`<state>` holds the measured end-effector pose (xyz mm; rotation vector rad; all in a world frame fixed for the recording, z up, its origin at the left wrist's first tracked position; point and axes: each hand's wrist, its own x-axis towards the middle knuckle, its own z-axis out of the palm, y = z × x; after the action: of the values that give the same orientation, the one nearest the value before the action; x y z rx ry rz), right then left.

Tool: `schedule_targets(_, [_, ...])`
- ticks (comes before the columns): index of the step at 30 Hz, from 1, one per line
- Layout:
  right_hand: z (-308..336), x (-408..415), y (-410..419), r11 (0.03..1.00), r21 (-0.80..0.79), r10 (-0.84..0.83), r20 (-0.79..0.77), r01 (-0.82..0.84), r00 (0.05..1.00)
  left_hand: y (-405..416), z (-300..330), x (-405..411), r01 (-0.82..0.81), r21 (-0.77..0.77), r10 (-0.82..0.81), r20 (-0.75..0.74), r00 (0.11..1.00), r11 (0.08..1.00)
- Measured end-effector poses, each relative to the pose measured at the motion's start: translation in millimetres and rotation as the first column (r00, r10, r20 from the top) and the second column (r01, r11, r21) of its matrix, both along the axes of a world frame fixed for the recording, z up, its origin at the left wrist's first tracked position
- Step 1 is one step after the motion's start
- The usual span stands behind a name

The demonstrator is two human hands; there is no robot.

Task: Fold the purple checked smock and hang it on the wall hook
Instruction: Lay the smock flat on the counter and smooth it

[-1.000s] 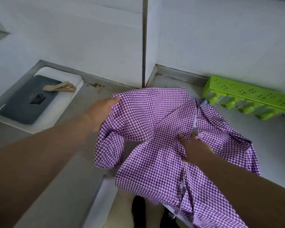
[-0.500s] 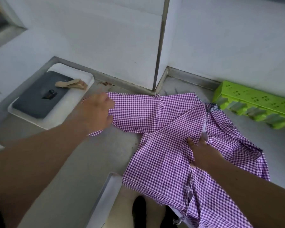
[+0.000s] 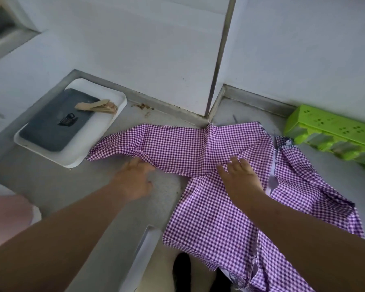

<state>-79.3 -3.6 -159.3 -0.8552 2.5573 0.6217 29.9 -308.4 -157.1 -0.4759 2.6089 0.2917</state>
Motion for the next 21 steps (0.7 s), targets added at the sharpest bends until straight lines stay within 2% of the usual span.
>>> schedule_targets(4, [-7.3,-5.2,-23.5,0.93,-0.129,-0.318,0.186,0.344,0.93,-14.8,1.2,-3.9,-0.094,-0.123,0.065,-0.224,0.973,0.988])
schedule_targets(6, [-11.3,-5.4,-29.1,0.901,-0.12,-0.382,0.235,0.417,0.894,-27.8,4.3,-3.3,-0.187,-0.182,0.123,-0.316,0.941,0.965])
schedule_targets(8, [-14.5,-6.8,-30.7,0.891,-0.106,-0.405,0.251,0.441,0.879,-46.4,-2.0,-6.7,-0.301,-0.176,0.227,-0.348,0.91,0.937])
schedule_targets(10, [-16.8,-9.7,-29.9,0.9,-0.089,-0.396,0.244,0.427,0.885,-76.4,-26.2,-15.2,-0.452,-0.124,0.407,-0.277,0.871,0.883])
schedule_targets(12, [-16.4,-11.9,-28.2,0.908,-0.063,-0.389,0.243,0.415,0.888,-100.5,-47.4,-17.8,-0.475,-0.131,0.467,-0.092,0.88,0.87])
schedule_targets(14, [-17.2,-13.9,-29.1,0.909,-0.053,-0.39,0.247,0.414,0.887,-95.1,-34.9,-14.2,-0.383,-0.227,0.399,0.029,0.916,0.895])
schedule_targets(15, [-17.3,-14.4,-30.2,0.909,-0.054,-0.39,0.243,0.414,0.888,-80.6,-21.6,-10.9,-0.264,-0.297,0.293,0.057,0.955,0.918])
schedule_targets(17, [-17.8,-15.5,-31.4,0.912,-0.058,-0.384,0.231,0.406,0.894,-49.7,5.5,-12.0,0.064,-0.315,0.004,0.21,0.978,0.947])
schedule_targets(19, [-18.9,-15.5,-32.4,0.914,-0.06,-0.378,0.227,0.401,0.897,-32.3,12.0,-16.0,0.389,-0.269,-0.291,0.34,0.894,0.881])
schedule_targets(21, [-19.6,-15.0,-32.4,0.917,-0.063,-0.372,0.23,0.395,0.899,-26.5,7.2,-14.2,0.575,-0.256,-0.537,0.208,0.818,0.777])
